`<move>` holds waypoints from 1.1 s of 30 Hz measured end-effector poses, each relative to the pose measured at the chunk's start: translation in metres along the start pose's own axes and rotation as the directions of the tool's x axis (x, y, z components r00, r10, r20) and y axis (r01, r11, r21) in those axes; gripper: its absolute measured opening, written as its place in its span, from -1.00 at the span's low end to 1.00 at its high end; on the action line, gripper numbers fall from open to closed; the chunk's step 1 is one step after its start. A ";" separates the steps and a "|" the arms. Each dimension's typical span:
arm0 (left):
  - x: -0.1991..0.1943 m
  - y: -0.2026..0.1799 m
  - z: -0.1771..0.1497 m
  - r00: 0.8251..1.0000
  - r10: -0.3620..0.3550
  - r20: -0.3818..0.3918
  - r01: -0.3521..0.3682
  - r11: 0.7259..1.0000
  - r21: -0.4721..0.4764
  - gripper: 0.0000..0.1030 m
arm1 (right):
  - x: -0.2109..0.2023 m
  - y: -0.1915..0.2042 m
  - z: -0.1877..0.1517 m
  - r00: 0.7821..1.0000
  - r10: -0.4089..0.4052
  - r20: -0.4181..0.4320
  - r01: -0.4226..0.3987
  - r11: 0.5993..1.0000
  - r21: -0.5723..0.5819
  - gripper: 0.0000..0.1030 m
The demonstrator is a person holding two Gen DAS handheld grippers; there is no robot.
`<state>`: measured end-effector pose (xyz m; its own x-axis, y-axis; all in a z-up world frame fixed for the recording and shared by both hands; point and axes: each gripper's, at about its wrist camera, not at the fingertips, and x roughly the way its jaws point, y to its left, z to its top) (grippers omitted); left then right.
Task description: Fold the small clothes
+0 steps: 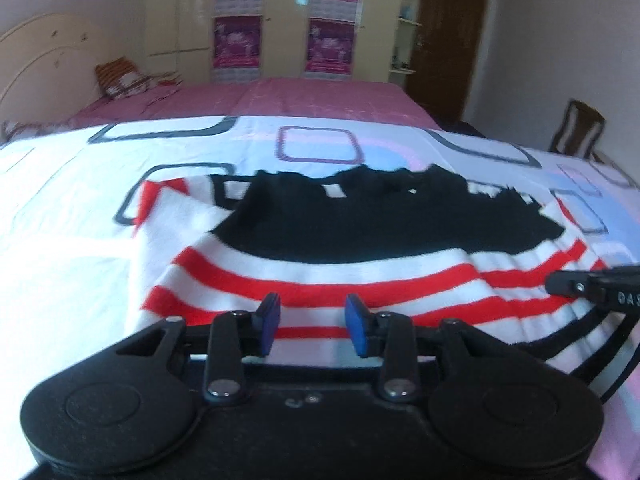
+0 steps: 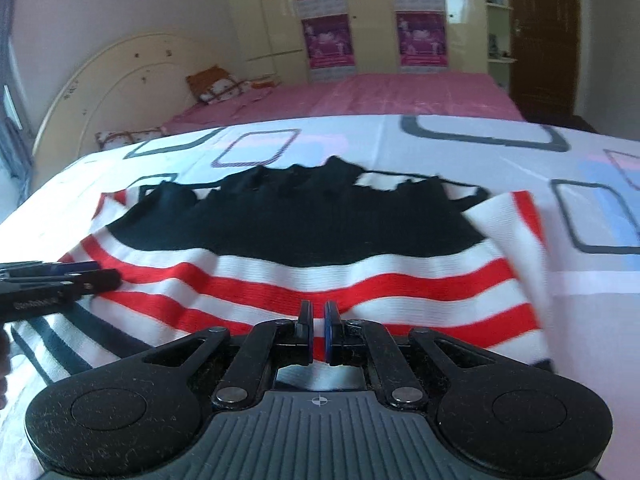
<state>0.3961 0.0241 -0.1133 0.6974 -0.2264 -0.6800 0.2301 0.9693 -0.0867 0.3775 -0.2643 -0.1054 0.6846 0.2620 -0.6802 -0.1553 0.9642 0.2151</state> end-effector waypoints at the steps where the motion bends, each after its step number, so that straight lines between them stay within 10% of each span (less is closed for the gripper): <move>1: -0.004 0.002 0.000 1.000 0.001 0.003 -0.001 1.000 -0.011 -0.33 | -0.005 0.001 -0.002 1.000 0.000 0.007 0.000 1.000 -0.007 -0.94; 27: -0.029 0.002 -0.009 0.999 0.041 -0.022 -0.041 0.999 -0.009 -0.24 | -0.037 -0.015 -0.025 0.993 -0.115 -0.022 0.116 0.993 0.033 -0.92; 29: -0.033 0.000 -0.010 1.000 0.026 -0.016 -0.026 1.000 -0.004 -0.23 | -0.039 -0.010 -0.025 0.994 -0.112 -0.012 0.113 0.993 0.040 -0.34; 30: -0.035 -0.001 -0.010 1.000 0.022 -0.015 -0.022 1.000 0.003 -0.23 | -0.041 -0.006 -0.026 0.993 -0.118 0.005 0.117 0.992 0.040 0.48; 33: -0.038 -0.003 -0.014 1.000 0.010 -0.015 -0.010 1.000 0.016 -0.21 | -0.049 0.006 -0.026 0.992 -0.112 0.057 0.111 0.994 0.021 0.62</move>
<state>0.3590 0.0308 -0.0978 0.6897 -0.2155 -0.6913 0.2344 0.9697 -0.0684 0.3243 -0.2698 -0.0889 0.7375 0.1495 -0.6586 -0.0633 0.9862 0.1530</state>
